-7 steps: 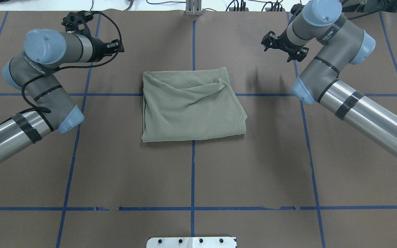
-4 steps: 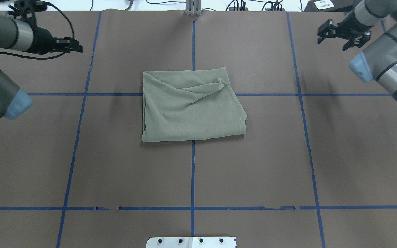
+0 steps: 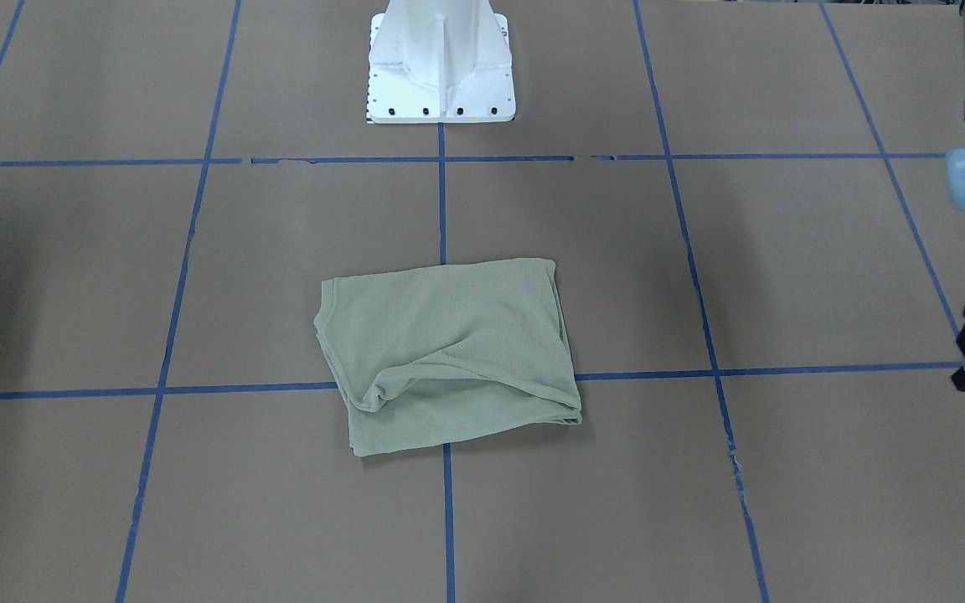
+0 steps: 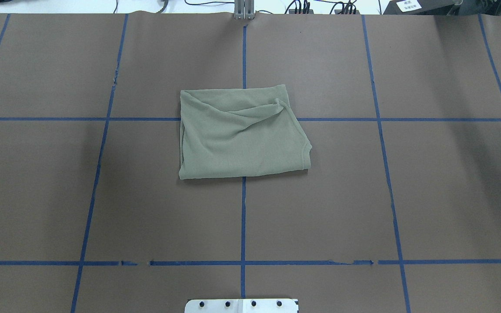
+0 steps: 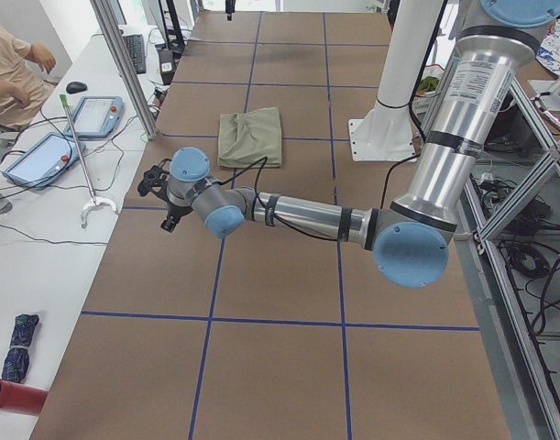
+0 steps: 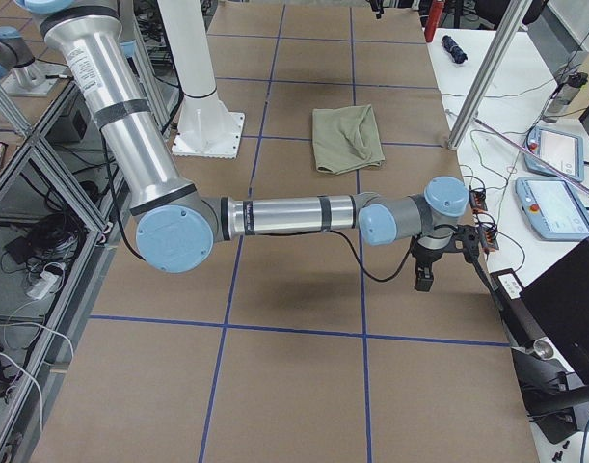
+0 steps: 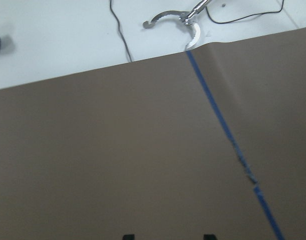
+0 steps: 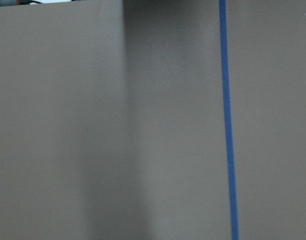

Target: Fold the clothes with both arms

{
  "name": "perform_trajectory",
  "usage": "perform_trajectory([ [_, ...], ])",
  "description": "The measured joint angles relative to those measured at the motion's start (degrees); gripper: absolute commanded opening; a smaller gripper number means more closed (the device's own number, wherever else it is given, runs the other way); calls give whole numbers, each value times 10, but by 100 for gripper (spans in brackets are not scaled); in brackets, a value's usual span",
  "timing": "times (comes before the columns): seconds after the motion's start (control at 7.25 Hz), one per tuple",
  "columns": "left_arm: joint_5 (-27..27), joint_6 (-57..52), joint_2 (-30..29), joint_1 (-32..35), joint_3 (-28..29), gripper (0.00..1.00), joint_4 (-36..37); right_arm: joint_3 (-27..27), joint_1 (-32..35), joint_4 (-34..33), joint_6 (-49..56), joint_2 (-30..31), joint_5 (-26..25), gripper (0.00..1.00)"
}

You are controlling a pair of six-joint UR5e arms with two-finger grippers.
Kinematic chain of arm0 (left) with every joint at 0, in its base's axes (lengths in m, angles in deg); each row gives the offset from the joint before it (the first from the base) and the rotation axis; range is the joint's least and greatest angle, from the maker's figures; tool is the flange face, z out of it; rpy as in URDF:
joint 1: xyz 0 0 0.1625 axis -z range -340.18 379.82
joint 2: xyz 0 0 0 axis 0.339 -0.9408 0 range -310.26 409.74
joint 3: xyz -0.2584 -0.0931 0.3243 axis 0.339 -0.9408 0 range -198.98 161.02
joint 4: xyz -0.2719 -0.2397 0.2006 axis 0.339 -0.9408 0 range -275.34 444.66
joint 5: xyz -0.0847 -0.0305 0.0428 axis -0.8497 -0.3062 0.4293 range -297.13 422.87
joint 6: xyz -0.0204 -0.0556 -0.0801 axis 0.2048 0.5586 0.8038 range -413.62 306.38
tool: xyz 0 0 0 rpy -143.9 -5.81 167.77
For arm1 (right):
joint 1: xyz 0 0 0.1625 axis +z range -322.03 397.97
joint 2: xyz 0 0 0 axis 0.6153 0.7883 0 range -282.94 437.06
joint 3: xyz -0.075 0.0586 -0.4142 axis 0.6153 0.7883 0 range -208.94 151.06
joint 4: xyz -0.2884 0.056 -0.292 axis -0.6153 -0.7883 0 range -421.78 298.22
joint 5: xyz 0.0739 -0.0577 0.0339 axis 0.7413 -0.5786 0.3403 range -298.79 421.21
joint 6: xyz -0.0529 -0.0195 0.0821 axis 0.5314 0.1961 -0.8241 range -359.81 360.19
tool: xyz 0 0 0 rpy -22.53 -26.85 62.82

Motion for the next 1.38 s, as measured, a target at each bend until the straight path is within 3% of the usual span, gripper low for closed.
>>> perform_trajectory([
  [0.41,-50,-102,21,74,-42,59,165,-52,37,-33,64,60,21,100],
  [0.55,-53,-106,35,84,-57,72,197,-73,34,-44,68,74,22,100],
  [0.69,-53,-107,54,88,-73,100,216,-86,24,-53,74,80,22,100],
  [1.38,-49,-107,98,89,-114,100,224,-156,-2,-206,186,74,17,100],
])
